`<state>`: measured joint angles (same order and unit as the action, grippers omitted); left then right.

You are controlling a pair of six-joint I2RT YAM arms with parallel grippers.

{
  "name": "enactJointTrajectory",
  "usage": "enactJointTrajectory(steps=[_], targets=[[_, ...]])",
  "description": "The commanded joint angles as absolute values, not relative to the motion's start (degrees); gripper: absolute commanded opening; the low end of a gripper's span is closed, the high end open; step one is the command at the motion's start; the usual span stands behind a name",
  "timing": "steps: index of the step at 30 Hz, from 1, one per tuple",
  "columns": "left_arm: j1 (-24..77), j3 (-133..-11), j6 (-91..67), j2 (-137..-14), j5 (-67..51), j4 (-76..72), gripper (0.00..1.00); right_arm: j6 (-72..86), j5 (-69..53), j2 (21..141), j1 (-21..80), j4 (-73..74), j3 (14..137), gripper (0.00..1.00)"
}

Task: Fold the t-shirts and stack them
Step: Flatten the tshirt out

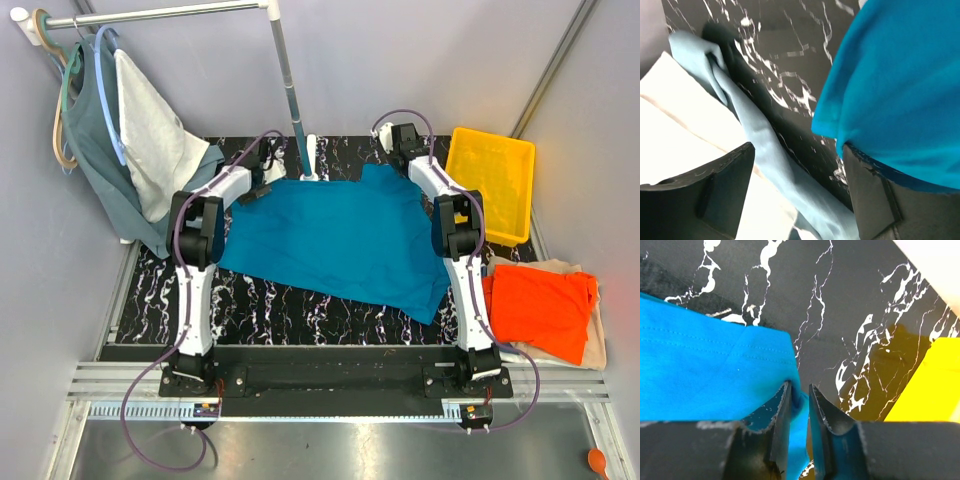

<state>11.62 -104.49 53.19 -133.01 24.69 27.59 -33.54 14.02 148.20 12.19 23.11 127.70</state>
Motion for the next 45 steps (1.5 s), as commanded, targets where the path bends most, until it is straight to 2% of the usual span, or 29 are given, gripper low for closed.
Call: enactJointTrajectory(steps=[1,2,3,6,12,22,25,29,39,45], targets=[[12.3,-103.0,49.1,-124.3,24.6,27.3,0.80,-30.5,13.9,141.5,11.6,23.6,126.6,0.28],[12.4,-102.9,48.6,-123.4,24.7,27.4,0.82,-30.0,13.6,139.2,11.6,23.5,124.6,0.31],[12.5,-102.7,47.6,-121.9,24.6,27.4,0.85,-29.4,12.8,137.8,11.5,23.5,123.5,0.39],[12.7,-100.9,45.9,-118.2,23.7,27.6,0.93,-27.4,10.8,131.6,11.5,23.1,118.0,0.52],[13.4,-90.5,45.1,-108.4,19.2,31.0,0.96,-26.1,7.9,116.7,12.5,24.7,102.4,0.61],[14.9,-69.6,46.8,-95.0,9.2,34.7,0.95,-31.2,-7.2,96.7,15.1,46.0,79.0,0.55],[14.9,-68.4,45.8,-94.3,6.2,36.7,0.95,-32.7,-13.1,96.2,17.0,52.5,78.2,0.54],[14.9,-68.3,45.4,-94.3,4.0,39.5,0.94,-34.6,-13.8,96.8,19.0,57.9,76.4,0.51],[14.9,-68.1,46.3,-93.7,3.7,41.7,0.94,-34.4,-18.0,98.0,19.6,56.8,72.5,0.49],[14.9,-68.5,46.7,-94.4,4.7,42.3,0.94,-34.9,-13.6,98.0,19.8,56.0,70.7,0.48]])
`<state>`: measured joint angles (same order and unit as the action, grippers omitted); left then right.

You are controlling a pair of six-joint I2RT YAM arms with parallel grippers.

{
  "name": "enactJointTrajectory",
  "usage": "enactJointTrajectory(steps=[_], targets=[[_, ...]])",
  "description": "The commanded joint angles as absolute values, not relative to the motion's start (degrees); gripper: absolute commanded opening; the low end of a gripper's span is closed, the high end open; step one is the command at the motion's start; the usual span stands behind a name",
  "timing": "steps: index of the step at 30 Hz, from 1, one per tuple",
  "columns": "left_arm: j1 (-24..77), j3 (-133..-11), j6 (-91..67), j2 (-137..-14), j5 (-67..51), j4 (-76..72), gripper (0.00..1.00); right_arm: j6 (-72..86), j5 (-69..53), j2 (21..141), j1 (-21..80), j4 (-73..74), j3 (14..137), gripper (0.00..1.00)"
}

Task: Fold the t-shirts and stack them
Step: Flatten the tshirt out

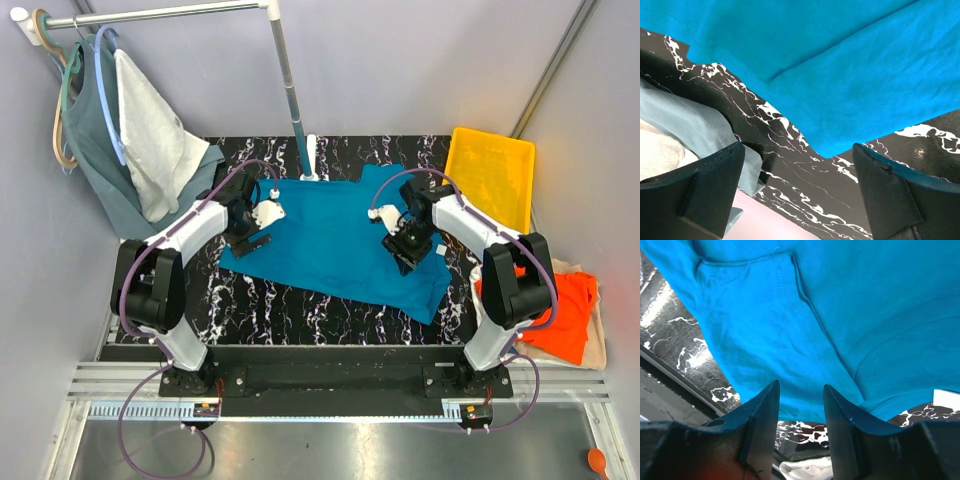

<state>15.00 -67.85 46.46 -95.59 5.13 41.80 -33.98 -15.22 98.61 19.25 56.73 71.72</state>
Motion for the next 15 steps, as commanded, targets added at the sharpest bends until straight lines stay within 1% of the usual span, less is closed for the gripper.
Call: enactJointTrajectory(steps=[1,7,15], targets=[[14.9,-68.3,46.8,-94.4,4.7,42.4,0.94,-35.2,-12.7,97.7,19.7,55.8,70.1,0.48],[14.9,-67.2,46.9,-94.6,4.9,42.5,0.94,-35.2,-8.7,95.6,18.3,55.4,65.3,0.48],[14.9,-66.8,46.7,-94.5,4.7,42.6,0.94,-32.8,-9.1,94.7,14.9,54.8,64.1,0.51]])
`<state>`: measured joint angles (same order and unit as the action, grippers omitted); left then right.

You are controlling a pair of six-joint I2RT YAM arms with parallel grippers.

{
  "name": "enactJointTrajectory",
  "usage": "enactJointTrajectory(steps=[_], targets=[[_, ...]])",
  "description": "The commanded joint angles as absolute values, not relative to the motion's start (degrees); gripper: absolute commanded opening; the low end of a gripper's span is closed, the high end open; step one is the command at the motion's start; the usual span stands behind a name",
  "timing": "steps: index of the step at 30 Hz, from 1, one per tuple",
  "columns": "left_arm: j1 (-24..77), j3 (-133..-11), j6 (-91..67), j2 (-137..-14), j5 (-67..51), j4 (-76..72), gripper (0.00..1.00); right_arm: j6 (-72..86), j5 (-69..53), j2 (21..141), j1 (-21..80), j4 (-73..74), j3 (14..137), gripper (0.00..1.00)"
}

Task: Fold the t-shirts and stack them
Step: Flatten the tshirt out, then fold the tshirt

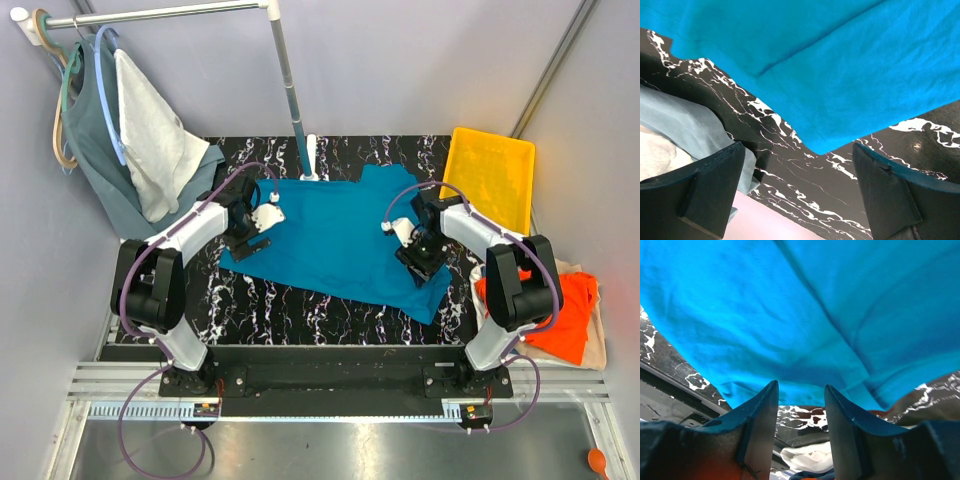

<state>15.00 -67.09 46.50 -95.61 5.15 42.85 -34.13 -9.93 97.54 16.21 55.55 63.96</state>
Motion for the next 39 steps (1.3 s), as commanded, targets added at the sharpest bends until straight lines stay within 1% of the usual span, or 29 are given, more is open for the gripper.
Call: enactJointTrajectory(steps=[1,8,22,36,39], targets=[[14.9,-66.6,46.7,-94.5,4.7,42.7,0.94,-32.6,-9.1,94.8,14.9,54.7,64.0,0.51],[14.9,-66.3,47.0,-94.0,4.8,43.0,0.94,-31.6,-9.3,95.3,12.5,54.1,63.2,0.54],[14.9,-65.7,47.0,-94.2,4.8,43.2,0.94,-31.0,-12.8,97.1,9.0,52.4,61.6,0.53],[14.9,-65.5,47.4,-94.0,5.4,43.2,0.93,-30.7,-14.6,100.1,8.7,51.1,62.2,0.50],[14.9,-65.5,47.3,-94.1,5.4,43.2,0.93,-30.6,-14.5,99.9,8.6,51.1,62.4,0.47]])
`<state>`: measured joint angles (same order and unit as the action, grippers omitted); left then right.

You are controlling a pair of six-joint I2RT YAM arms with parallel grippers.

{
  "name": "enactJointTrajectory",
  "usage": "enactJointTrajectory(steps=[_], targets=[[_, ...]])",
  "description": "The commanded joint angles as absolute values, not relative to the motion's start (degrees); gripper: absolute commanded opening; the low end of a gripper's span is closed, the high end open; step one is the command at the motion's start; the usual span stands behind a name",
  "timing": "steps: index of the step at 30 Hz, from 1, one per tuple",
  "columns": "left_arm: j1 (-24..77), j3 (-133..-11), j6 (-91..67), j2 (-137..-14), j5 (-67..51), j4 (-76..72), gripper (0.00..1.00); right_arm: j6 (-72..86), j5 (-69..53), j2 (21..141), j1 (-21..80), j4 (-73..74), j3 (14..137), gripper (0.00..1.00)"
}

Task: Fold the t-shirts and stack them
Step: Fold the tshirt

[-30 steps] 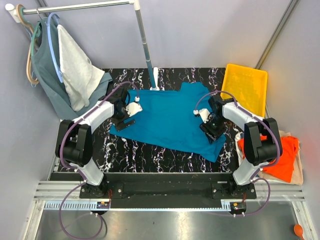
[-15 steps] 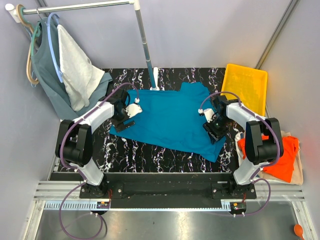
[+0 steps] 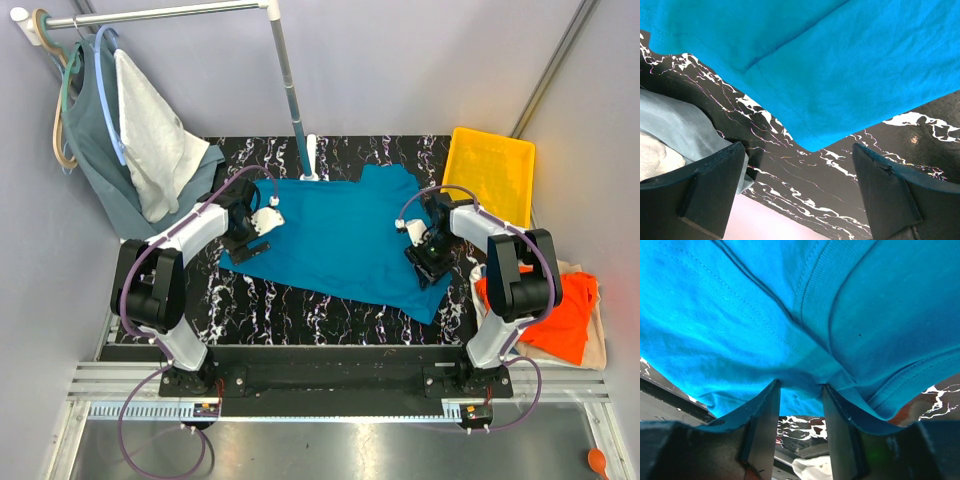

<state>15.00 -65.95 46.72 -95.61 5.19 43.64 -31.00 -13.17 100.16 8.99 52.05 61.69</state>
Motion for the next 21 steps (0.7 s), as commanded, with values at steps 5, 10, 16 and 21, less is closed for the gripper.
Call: enactJointTrajectory(steps=[5,10,16,21], targets=[[14.9,-65.4,47.2,-94.3,5.1,43.2,0.93,-30.4,-14.0,99.8,8.7,51.1,62.6,0.29],[14.9,-65.4,47.2,-94.4,5.2,43.2,0.93,-30.4,-13.4,99.8,8.7,51.2,62.7,0.16],[14.6,-65.8,48.5,-94.6,3.3,44.6,0.93,-30.1,-13.3,99.1,8.7,51.9,63.7,0.06],[12.6,-70.5,50.9,-95.4,-3.3,49.8,0.92,-29.9,-13.2,97.8,8.6,53.0,64.4,0.02]])
